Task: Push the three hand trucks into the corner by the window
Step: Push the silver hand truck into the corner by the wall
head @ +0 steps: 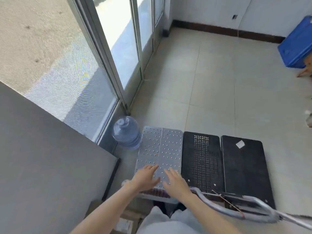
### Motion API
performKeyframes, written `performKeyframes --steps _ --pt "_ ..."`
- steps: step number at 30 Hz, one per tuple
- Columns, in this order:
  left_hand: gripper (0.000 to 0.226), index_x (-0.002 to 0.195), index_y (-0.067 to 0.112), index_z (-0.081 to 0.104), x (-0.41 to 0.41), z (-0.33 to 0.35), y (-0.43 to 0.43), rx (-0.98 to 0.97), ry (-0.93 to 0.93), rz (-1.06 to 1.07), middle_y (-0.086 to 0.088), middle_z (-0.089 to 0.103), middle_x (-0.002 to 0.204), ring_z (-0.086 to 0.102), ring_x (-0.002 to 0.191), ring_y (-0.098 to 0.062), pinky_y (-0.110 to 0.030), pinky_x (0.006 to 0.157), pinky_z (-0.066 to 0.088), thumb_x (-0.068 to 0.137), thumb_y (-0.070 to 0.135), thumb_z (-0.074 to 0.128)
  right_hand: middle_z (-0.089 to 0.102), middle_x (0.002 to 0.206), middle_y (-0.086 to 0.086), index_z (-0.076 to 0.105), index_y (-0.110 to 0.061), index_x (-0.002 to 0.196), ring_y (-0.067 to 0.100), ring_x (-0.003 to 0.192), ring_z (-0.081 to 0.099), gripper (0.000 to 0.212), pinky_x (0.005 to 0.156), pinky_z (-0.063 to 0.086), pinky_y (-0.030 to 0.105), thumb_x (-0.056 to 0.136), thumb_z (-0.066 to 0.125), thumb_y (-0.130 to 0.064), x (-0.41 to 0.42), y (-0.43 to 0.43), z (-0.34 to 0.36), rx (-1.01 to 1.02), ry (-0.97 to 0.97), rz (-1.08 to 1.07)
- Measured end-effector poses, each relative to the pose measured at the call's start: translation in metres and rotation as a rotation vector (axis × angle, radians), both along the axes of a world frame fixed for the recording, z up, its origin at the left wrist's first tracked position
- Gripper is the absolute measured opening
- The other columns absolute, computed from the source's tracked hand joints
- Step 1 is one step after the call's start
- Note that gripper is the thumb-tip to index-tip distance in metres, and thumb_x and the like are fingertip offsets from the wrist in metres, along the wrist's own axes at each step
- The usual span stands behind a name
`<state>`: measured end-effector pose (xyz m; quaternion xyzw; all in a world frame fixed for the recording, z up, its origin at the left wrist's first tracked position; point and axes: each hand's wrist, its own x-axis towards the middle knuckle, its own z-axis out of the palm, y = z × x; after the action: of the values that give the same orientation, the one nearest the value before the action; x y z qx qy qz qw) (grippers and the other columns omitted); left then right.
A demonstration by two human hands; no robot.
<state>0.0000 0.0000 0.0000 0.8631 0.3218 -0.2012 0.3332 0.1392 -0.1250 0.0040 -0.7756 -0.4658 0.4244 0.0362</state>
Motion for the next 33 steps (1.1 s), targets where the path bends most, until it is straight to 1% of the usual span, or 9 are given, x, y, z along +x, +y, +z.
performKeyframes --steps 4,8,11,14,17,20,25,28,33 --pt "0.077 0.155 0.023 0.021 -0.042 -0.017 -0.033 0.005 0.101 -0.027 0.003 0.025 0.160 0.022 0.146 -0.019 -0.040 0.118 0.020 0.091 0.060 0.042 0.014 0.164 0.005 0.020 -0.024 0.155 0.026 0.150 0.011 0.065 0.121 0.015 0.043 0.097 0.039 -0.047 -0.029 -0.033 -0.014 -0.104 0.023 0.105" --pt "0.081 0.156 0.021 0.015 -0.068 -0.031 -0.051 0.045 0.167 -0.134 -0.001 0.010 0.164 0.003 0.151 -0.023 -0.047 0.119 0.000 0.089 0.062 0.036 0.004 0.165 0.008 0.013 -0.023 0.156 0.029 0.151 0.003 0.088 0.121 0.005 0.043 0.077 0.014 -0.061 -0.042 -0.056 -0.023 -0.175 -0.035 0.225" --pt "0.080 0.157 0.021 0.005 -0.076 -0.032 -0.064 0.038 0.136 -0.135 0.001 -0.014 0.161 -0.018 0.149 -0.023 -0.046 0.118 -0.014 0.093 0.061 0.031 -0.008 0.165 0.005 0.009 -0.027 0.157 0.032 0.150 -0.008 0.070 0.121 0.002 0.050 0.095 0.028 -0.055 -0.045 -0.068 -0.029 -0.215 -0.042 0.188" --pt "0.076 0.157 0.022 0.012 -0.082 -0.035 -0.071 0.156 0.072 -0.105 -0.006 -0.005 0.162 -0.019 0.146 -0.022 -0.043 0.115 -0.009 0.095 0.065 0.024 -0.017 0.163 0.006 0.004 -0.026 0.157 0.033 0.149 -0.014 0.070 0.120 0.002 0.053 0.099 0.031 -0.055 -0.049 -0.074 -0.034 -0.255 -0.032 0.169" --pt "0.087 0.156 0.024 -0.007 -0.081 -0.034 -0.077 -0.011 0.160 -0.090 -0.003 -0.023 0.159 -0.027 0.145 -0.024 -0.044 0.117 -0.015 0.085 0.075 0.002 -0.022 0.161 0.010 -0.002 -0.020 0.157 0.037 0.146 -0.023 0.074 0.119 -0.002 0.054 0.100 0.033 -0.053 -0.053 -0.073 -0.035 -0.285 0.029 0.150" --pt "0.080 0.155 0.021 -0.013 -0.076 -0.032 -0.077 -0.012 0.203 -0.112 -0.008 -0.025 0.160 -0.030 0.144 -0.028 -0.050 0.117 -0.014 0.096 0.066 0.017 -0.027 0.159 0.014 -0.008 -0.017 0.156 0.038 0.144 -0.029 0.079 0.118 -0.008 0.052 0.099 0.033 -0.053 -0.052 -0.072 -0.032 -0.275 0.046 0.172" --pt "0.086 0.154 0.020 -0.015 -0.070 -0.038 -0.067 -0.011 0.226 -0.141 -0.008 -0.026 0.160 -0.032 0.143 -0.029 -0.049 0.115 -0.015 0.093 0.072 0.016 -0.029 0.158 0.012 -0.011 -0.017 0.155 0.036 0.143 -0.031 0.084 0.117 -0.013 0.053 0.096 0.036 -0.053 -0.046 -0.069 -0.031 -0.206 0.000 0.195" --pt "0.086 0.155 0.018 -0.014 -0.067 -0.041 -0.064 -0.002 0.228 -0.134 -0.009 -0.025 0.160 -0.031 0.143 -0.029 -0.050 0.115 -0.015 0.095 0.064 0.028 -0.026 0.160 0.012 -0.011 -0.015 0.155 0.033 0.142 -0.032 0.086 0.118 -0.011 0.052 0.095 0.040 -0.050 -0.045 -0.070 -0.034 -0.168 -0.015 0.179" --pt "0.090 0.153 0.019 -0.019 -0.061 -0.042 -0.062 0.018 0.227 -0.141 -0.009 -0.031 0.158 -0.036 0.140 -0.029 -0.052 0.114 -0.019 0.092 0.068 0.025 -0.022 0.162 0.006 -0.010 -0.014 0.155 0.032 0.145 -0.029 0.086 0.120 0.000 0.056 0.094 0.043 -0.044 -0.035 -0.068 -0.033 -0.128 -0.011 0.180"
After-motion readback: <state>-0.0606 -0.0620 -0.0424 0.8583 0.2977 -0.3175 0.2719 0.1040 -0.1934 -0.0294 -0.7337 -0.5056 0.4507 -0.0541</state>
